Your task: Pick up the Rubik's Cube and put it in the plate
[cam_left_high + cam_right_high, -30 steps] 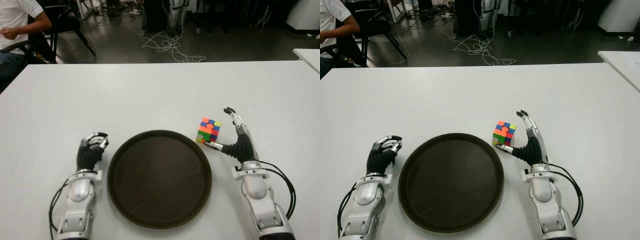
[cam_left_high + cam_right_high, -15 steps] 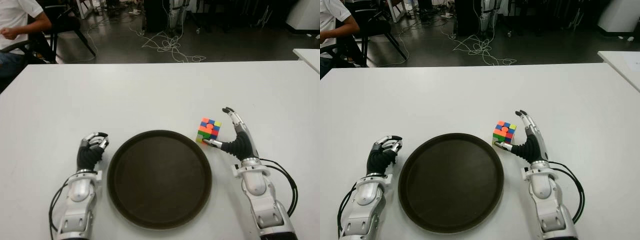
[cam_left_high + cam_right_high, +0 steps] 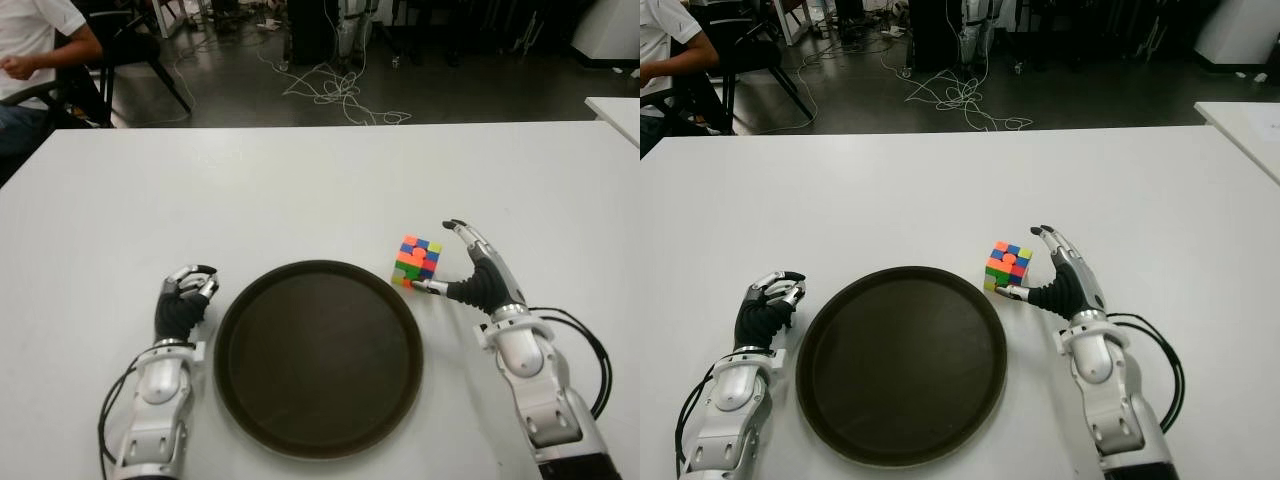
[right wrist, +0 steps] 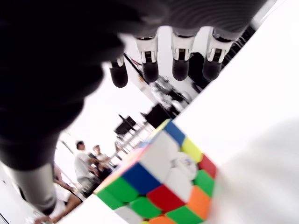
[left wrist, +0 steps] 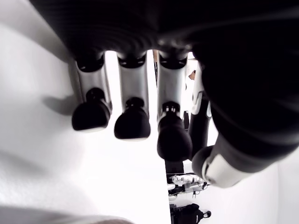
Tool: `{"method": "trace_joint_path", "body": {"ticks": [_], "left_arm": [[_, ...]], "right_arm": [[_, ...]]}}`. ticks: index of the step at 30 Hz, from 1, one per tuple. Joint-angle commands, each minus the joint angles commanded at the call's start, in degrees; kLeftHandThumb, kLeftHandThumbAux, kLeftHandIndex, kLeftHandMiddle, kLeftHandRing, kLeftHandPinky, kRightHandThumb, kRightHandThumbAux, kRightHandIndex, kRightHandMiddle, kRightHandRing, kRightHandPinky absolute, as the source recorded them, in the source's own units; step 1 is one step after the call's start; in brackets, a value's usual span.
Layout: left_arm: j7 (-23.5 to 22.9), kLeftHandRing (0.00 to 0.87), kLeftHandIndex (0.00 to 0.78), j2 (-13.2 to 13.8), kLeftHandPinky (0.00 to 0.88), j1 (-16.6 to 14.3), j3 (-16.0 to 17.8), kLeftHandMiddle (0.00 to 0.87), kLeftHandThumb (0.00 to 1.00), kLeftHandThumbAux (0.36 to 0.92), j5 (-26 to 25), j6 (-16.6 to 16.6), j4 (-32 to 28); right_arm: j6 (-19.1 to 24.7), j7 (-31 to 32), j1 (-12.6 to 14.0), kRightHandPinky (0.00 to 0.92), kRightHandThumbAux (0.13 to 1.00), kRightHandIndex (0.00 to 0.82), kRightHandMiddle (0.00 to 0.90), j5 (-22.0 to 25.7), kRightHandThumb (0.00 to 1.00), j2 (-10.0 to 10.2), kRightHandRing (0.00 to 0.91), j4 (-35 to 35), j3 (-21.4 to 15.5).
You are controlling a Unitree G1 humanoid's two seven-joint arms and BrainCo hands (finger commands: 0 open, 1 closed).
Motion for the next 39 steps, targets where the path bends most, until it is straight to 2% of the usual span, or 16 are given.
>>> {"method": "trace_joint_path", "body": {"ticks": [14,16,19,26,39], "left_arm": [[-0.1,0.811,0.444,-0.4,0.8,0.6,-0.3,0.801,0.711,0.704,-0.1,1.3,-1.4],[-0.1,0.811,0.444,-0.4,0.8,0.7,-0.4,0.801,0.71,0.704,-0.1,1.8,-1.8],[-0.3,0.814,0.444,-0.4,0.799,0.8,-0.2,0.803,0.71,0.704,-0.4,2.7,-2.4],[-0.5,0.814,0.444,-0.7,0.804,1.1,-0.1,0.805,0.709,0.704,-1.1,2.2,-2.6],[-0.1,0.814,0.444,-0.1,0.803,0.9,-0.5,0.803,0.711,0.704,-0.1,0.9,-1.6]], "right_arm": [[3.0,1.3,-3.4,0.0,0.663,0.0,0.0,-0.4,0.0,-2.4,0.0,0.0,1.6],[3.6,1.8,-4.4,0.0,0.67,0.0,0.0,-0.2,0.0,-2.7,0.0,0.4,1.5],[3.3,2.1,-7.8,0.0,0.682,0.0,0.0,0.9,0.0,-3.8,0.0,5.3,0.9],[3.1,1.6,-8.7,0.0,0.68,0.0,0.0,1.5,0.0,-4.1,0.0,6.9,1.1],[5.6,2.7,-13.1,0.008,0.658,0.0,0.0,1.0,0.0,-4.4,0.0,9.4,2.2]]}}
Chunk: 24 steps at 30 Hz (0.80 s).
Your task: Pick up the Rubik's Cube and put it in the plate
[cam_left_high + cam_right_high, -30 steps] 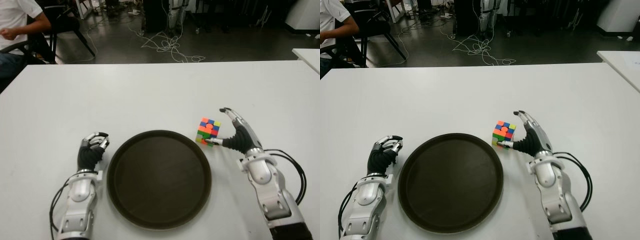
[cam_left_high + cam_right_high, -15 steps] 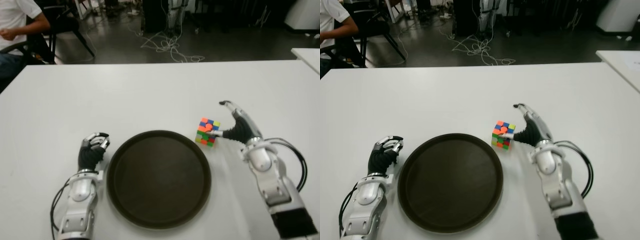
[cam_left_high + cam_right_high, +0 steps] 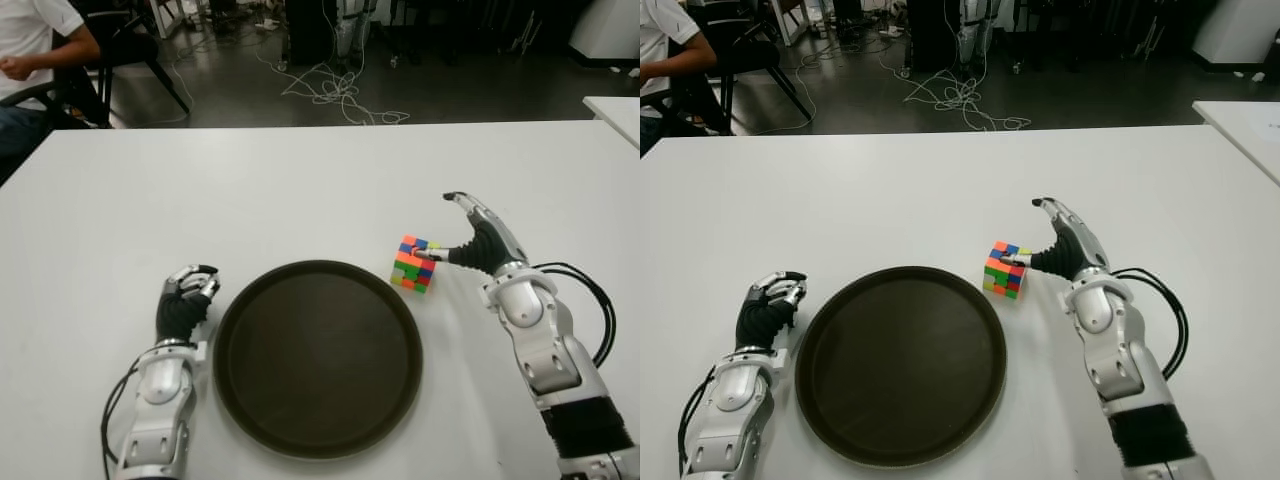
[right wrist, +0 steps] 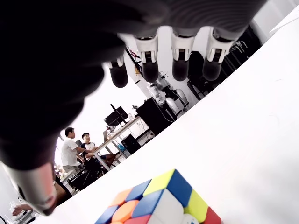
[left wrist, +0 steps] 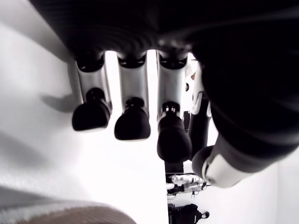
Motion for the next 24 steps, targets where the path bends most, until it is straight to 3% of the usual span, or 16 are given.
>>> {"method": "trace_joint_path", "body": {"ticks": [7,24], "left_arm": [[0.1,0.813,0.444,-0.2,0.8,-0.1,0.1,0.801,0.711,0.704,-0.1,-0.1,0.2],[0.3,0.816,0.444,-0.5,0.809,0.0,0.5,0.804,0.71,0.704,-0.7,0.7,-0.3]], "right_arm": [[-0.8,0.2,-1.9,0.009,0.698,0.0,0.0,0.7,0.0,-0.2,0.0,1.7,0.2],[-3.7,-2.0,-6.9,0.007,0.668,0.0,0.0,3.3,0.0,0.5,0.0,8.8,0.1]]}}
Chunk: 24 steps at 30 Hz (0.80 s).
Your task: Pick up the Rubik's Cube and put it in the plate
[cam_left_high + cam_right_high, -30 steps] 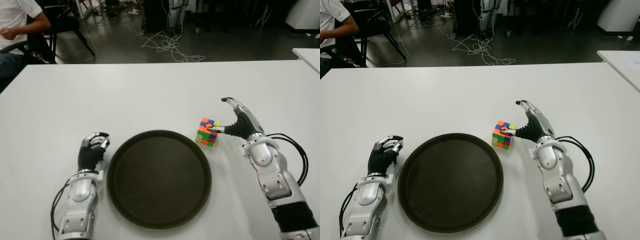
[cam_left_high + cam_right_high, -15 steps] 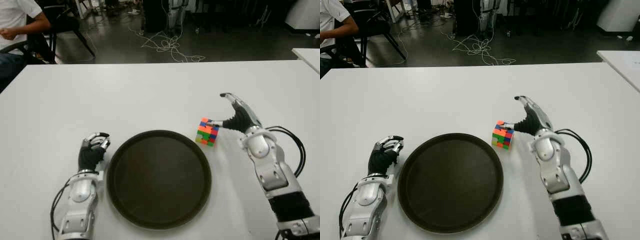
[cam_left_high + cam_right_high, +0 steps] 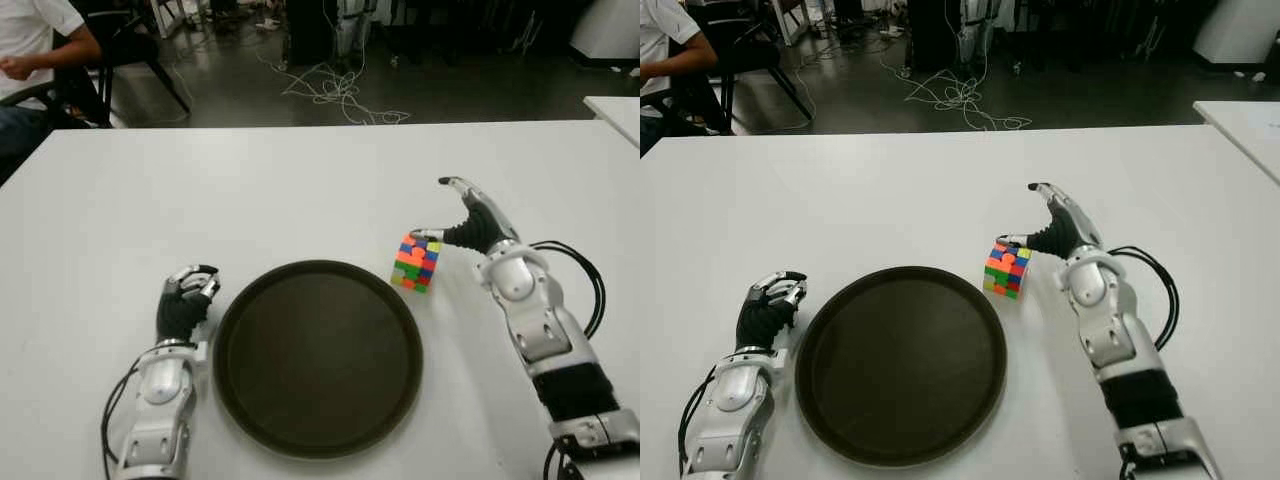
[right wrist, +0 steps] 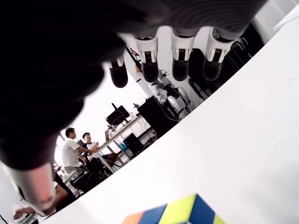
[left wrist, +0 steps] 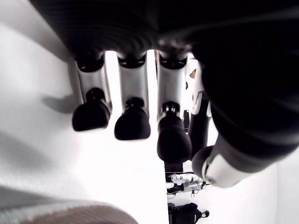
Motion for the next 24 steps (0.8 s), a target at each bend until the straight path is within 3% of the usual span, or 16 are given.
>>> {"method": "trace_joint_path", "body": {"ticks": [9,19,24], "left_arm": [[0.3,0.814,0.444,-0.2,0.805,0.4,0.0,0.801,0.71,0.704,0.3,0.3,-0.5],[0.9,0.813,0.444,-0.6,0.802,1.1,-0.5,0.8,0.71,0.704,0.8,0.5,-1.6],[0.8,0.813,0.444,-0.8,0.805,1.1,-0.4,0.801,0.71,0.704,0.8,0.8,-1.8]], "right_arm": [[-3.6,-2.2,-2.1,0.016,0.674,0.0,0.0,0.4,0.0,1.2,0.0,4.3,1.5],[-4.5,-2.9,-3.7,0.033,0.655,0.0,0.0,0.0,0.0,2.8,0.0,8.3,3.5],[-4.3,-2.8,-2.8,0.024,0.626,0.0,0.0,-0.3,0.0,3.4,0.0,7.9,4.9]]}}
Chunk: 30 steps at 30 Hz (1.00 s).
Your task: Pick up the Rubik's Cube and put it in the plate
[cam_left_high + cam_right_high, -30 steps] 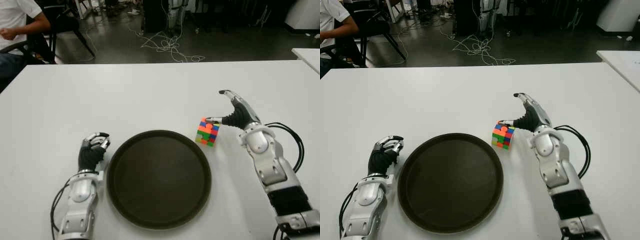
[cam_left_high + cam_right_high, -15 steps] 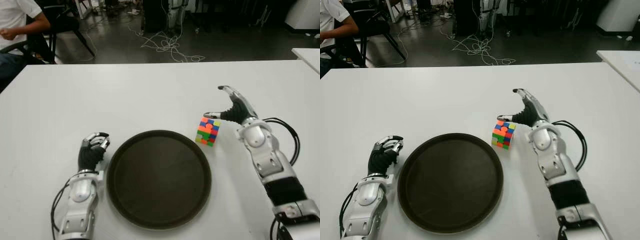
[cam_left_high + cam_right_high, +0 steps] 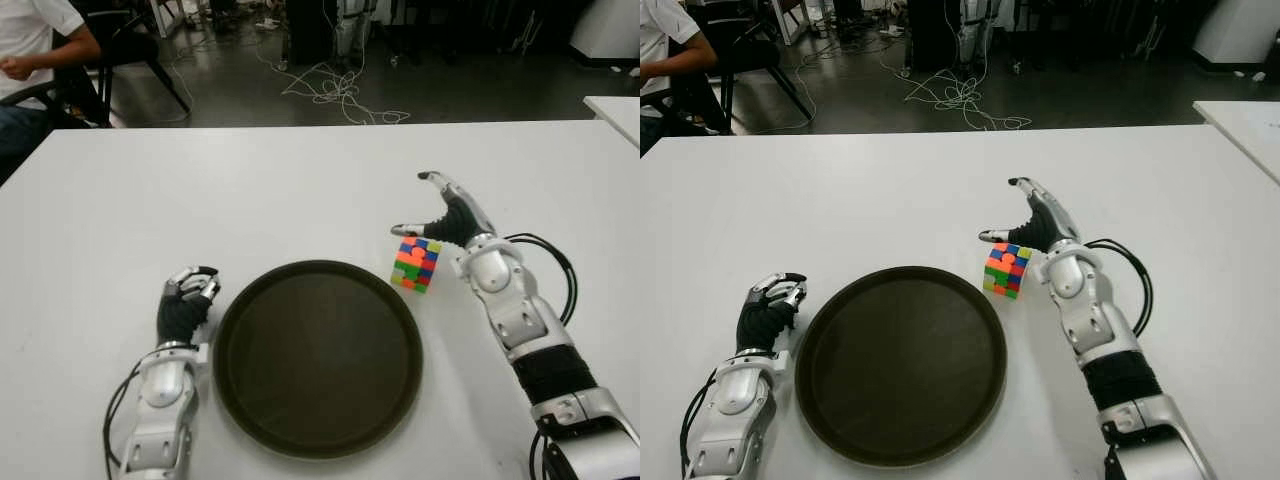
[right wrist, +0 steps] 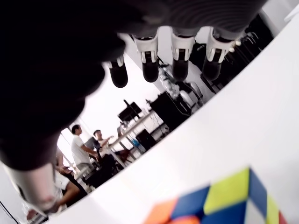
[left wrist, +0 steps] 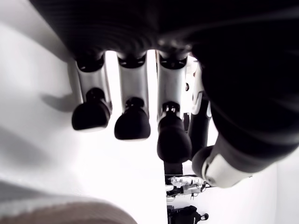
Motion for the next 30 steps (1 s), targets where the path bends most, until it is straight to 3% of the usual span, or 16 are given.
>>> {"method": "trace_joint_path", "body": {"ticks": [30], "left_arm": [[-2.1,0.814,0.444,0.6,0.802,0.3,0.1,0.804,0.709,0.705,-0.5,-1.6,0.6]], "right_arm": [[2.0,2.5,2.3,0.004,0.677,0.0,0.0,-2.3,0.0,-1.1,0.0,-1.6,5.0]]}}
